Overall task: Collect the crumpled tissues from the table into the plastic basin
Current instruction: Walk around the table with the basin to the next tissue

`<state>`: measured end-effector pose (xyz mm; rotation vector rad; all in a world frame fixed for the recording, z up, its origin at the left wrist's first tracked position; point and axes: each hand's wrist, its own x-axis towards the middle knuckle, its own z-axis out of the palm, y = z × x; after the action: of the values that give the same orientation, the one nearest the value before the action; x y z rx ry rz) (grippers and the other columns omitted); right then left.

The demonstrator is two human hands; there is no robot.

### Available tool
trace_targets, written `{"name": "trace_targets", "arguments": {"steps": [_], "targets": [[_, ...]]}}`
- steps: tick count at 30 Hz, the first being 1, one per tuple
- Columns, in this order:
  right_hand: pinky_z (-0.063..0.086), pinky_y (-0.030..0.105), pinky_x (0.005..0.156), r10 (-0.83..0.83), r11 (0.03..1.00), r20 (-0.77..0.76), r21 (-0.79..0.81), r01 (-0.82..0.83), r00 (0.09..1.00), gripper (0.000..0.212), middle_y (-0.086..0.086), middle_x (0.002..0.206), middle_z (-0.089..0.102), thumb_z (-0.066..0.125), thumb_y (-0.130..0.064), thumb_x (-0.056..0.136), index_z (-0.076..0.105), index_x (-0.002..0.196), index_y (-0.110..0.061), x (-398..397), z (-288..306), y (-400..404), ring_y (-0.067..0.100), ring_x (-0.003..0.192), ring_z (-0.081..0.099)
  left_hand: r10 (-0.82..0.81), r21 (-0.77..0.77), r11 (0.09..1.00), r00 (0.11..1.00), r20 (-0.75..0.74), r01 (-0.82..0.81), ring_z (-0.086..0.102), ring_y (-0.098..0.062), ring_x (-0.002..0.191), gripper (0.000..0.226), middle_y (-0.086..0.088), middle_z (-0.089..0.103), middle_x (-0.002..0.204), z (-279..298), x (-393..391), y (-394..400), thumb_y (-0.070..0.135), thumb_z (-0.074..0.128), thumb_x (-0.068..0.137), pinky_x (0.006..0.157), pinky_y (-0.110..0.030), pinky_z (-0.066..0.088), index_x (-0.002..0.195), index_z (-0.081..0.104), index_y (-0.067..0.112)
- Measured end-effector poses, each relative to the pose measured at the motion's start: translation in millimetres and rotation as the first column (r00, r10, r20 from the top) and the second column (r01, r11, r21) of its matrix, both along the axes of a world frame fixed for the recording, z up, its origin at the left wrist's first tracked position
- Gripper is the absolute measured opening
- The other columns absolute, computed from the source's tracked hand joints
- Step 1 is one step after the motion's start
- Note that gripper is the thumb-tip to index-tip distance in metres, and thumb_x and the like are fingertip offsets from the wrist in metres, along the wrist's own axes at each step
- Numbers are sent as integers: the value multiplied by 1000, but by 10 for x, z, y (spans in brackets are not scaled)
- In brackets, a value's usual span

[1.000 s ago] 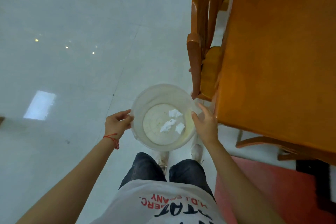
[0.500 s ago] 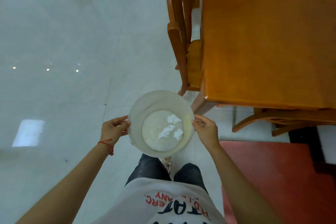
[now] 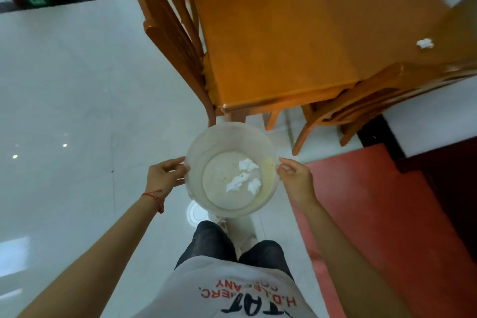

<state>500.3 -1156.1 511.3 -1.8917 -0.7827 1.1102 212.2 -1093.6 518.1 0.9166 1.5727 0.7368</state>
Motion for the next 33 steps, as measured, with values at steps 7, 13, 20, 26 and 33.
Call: {"name": "trace_targets", "arguments": {"steps": [7, 13, 20, 26, 33], "targets": [[54, 30, 78, -207, 978, 24, 32, 207, 978, 34, -10, 77, 69, 63, -4, 80, 68, 73, -37, 483, 132, -458, 13, 77, 65, -170, 20, 985, 985, 19, 169, 65, -16, 75, 31, -8, 67, 82, 61, 669, 44, 3, 66, 79, 54, -16, 54, 110, 63, 0], [44, 2, 52, -351, 936, 16, 44, 350, 936, 28, -29, 61, 66, 62, -3, 81, 68, 80, -31, 731, 222, -663, -13, 59, 61, -355, 15, 935, 935, -17, 356, 65, -18, 78, 30, -7, 68, 91, 110, 1166, 329, 10, 68, 80, 59, -21, 55, 109, 65, 4], [49, 8, 56, -438, 895, 121, -27, 444, 891, 29, -32, 68, 67, 60, -14, 78, 70, 83, -41, 959, 272, -684, -8, 64, 63, -500, 15, 866, 866, -1, 500, 64, -12, 80, 23, 6, 66, 88, 135, 1657, 693, 10, 67, 80, 69, -29, 57, 103, 67, 12], [53, 26, 67, -551, 827, 187, -7, 562, 814, 26, -24, 66, 68, 61, -11, 79, 71, 77, -35, 1153, 241, -757, 1, 62, 62, -588, 4, 808, 808, -41, 589, 62, -12, 72, 26, 1, 65, 87, 158, 2160, 905, 4, 69, 77, 50, -11, 48, 102, 67, 9], [51, 13, 60, -653, 754, 137, 25, 656, 745, 23, -26, 68, 66, 62, -9, 80, 73, 84, -29, 1465, 233, -878, -5, 61, 61, -605, -52, 792, 794, 60, 608, 61, -29, 81, 30, -14, 65, 94, 210, 2684, 887, -4, 65, 77, 59, -26, 54, 107, 64, 0]]}}
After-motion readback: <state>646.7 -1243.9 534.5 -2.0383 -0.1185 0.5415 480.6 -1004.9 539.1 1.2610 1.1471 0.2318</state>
